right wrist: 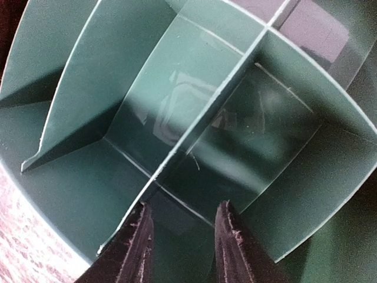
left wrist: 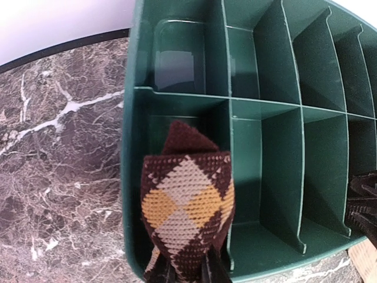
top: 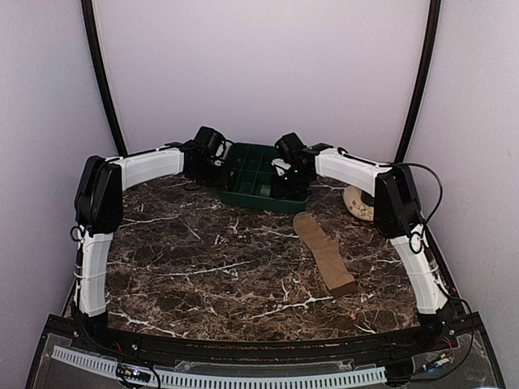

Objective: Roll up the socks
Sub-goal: Place the sock in the storage box.

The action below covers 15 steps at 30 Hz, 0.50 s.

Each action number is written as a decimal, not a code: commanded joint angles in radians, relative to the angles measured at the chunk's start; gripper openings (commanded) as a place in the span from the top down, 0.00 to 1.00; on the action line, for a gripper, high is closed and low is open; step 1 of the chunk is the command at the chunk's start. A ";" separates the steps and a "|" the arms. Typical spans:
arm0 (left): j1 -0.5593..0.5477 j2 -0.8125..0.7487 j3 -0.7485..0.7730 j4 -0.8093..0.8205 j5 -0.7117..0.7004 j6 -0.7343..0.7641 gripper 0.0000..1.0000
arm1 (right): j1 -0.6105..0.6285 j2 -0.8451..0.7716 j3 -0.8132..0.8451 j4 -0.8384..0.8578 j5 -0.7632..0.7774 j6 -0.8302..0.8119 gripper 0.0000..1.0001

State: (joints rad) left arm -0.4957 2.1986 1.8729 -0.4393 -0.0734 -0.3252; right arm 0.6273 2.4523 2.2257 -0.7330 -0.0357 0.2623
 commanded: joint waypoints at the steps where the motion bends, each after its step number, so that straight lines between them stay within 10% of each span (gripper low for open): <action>1: -0.028 -0.045 0.015 -0.018 0.001 0.024 1.00 | 0.043 -0.010 -0.067 -0.064 -0.070 -0.017 0.67; 15: -0.032 0.016 0.100 -0.072 -0.084 0.104 1.00 | 0.052 -0.038 -0.144 -0.028 -0.081 -0.019 0.67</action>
State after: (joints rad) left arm -0.5274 2.2009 1.9491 -0.4713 -0.1101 -0.2592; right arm 0.6411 2.4031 2.1281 -0.6861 -0.0551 0.2581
